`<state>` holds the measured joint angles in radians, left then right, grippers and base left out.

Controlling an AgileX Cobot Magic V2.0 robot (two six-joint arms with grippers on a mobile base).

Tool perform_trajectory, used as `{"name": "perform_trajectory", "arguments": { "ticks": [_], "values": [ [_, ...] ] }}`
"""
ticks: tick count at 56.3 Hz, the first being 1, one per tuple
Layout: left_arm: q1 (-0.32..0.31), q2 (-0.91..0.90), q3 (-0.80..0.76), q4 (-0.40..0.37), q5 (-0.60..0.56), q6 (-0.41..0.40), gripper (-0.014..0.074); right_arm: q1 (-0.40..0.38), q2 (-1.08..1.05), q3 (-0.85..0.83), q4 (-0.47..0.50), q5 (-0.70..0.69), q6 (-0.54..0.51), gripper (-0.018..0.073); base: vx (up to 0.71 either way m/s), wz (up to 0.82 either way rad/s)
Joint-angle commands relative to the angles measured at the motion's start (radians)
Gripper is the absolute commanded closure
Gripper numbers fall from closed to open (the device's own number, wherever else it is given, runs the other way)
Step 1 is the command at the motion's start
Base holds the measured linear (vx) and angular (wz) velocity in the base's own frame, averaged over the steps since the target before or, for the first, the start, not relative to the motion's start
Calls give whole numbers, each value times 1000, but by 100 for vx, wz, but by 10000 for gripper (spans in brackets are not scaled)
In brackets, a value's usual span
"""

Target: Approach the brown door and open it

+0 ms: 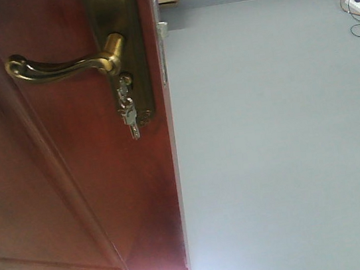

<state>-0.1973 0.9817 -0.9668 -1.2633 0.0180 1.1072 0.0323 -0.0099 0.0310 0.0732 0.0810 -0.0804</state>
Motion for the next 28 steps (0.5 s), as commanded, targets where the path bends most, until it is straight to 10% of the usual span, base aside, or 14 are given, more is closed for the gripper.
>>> {"name": "perform_trajectory", "arguments": {
  "ticks": [1,28],
  "values": [
    [-1,-10,-35,-5,-36,-1,600,-5,-12,5,-7,-81,-5,559,16,2],
    [-1,-10,-35,-5,-36,-1,600,-5,-12,5,-7,-81,-5,559,14,2]
  ]
}}
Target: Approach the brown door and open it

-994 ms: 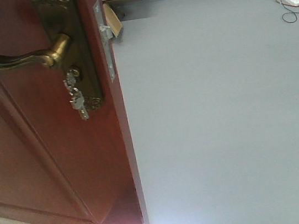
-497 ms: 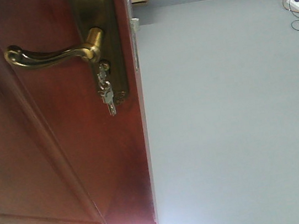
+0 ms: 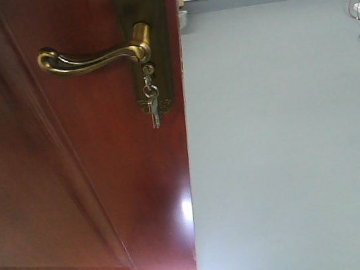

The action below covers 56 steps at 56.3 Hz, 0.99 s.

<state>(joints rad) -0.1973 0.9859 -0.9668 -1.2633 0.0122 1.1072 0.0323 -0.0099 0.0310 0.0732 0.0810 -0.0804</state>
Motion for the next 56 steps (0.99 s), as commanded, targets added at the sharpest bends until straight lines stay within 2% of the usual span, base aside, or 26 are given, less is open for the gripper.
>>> {"name": "perform_trajectory", "arguments": {
  "ticks": [1,56],
  "values": [
    [-1,-14,-35,-5,-30,-1,600,-5,-12,5,-7,-81,-5,559,11,3],
    [-1,-2,-35,-4,-40,-1,600,-5,-12,5,-7,-81,-5,559,3,1]
  ]
}}
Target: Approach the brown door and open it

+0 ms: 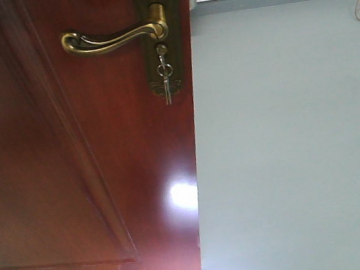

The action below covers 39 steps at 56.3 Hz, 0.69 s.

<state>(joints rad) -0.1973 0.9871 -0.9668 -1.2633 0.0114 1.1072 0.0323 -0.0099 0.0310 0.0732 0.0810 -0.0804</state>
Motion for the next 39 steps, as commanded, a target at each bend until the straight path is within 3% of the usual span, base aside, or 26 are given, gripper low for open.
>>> {"name": "perform_trajectory", "arguments": {
  "ticks": [1,5,8,13,20,25,30,39],
  "values": [
    [-1,-4,-35,-3,-41,-1,600,-5,-12,5,-7,-81,-5,559,0,0],
    [-1,-1,-35,65,-41,-29,600,-5,-12,5,-7,-81,-5,559,0,0],
    [-1,0,-35,211,-41,-119,600,-5,-12,5,-7,-81,-5,559,0,0],
    [-1,1,-35,498,-46,-409,600,-5,-12,5,-7,-81,-5,559,0,0],
    [-1,1,-35,982,-55,-844,600,-5,-12,5,-7,-81,-5,559,0,0],
    [-1,1,-35,1205,-56,-1032,600,-5,-12,5,-7,-81,-5,559,0,0],
    [-1,1,-35,1298,-56,-1116,600,-5,-12,5,-7,-81,-5,559,0,0],
    [0,1,-35,1307,-74,-1114,600,-5,-12,5,-7,-81,-5,559,0,0]
  ]
}}
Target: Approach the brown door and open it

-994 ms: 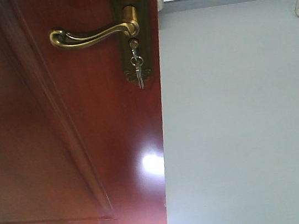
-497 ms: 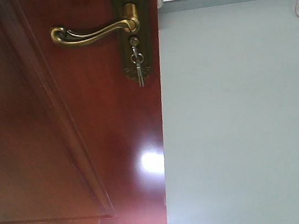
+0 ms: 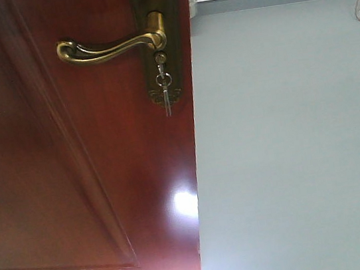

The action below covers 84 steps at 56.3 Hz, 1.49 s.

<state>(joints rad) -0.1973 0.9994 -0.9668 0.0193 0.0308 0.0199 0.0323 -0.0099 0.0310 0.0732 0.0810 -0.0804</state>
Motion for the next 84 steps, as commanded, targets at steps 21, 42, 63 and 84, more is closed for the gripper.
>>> {"name": "perform_trajectory", "arguments": {
  "ticks": [21,42,63,84],
  "values": [
    [8,-77,27,23,-60,30,600,-5,-12,5,-7,-81,-5,559,0,0],
    [134,-515,480,13,-102,-20,600,-5,-12,5,-7,-81,-5,559,0,0],
    [257,-993,943,11,-97,-20,600,-5,-12,5,-7,-81,-5,559,0,0],
    [260,-1026,969,13,-1,-51,600,-5,-12,5,-7,-81,-5,559,0,0]
  ]
}}
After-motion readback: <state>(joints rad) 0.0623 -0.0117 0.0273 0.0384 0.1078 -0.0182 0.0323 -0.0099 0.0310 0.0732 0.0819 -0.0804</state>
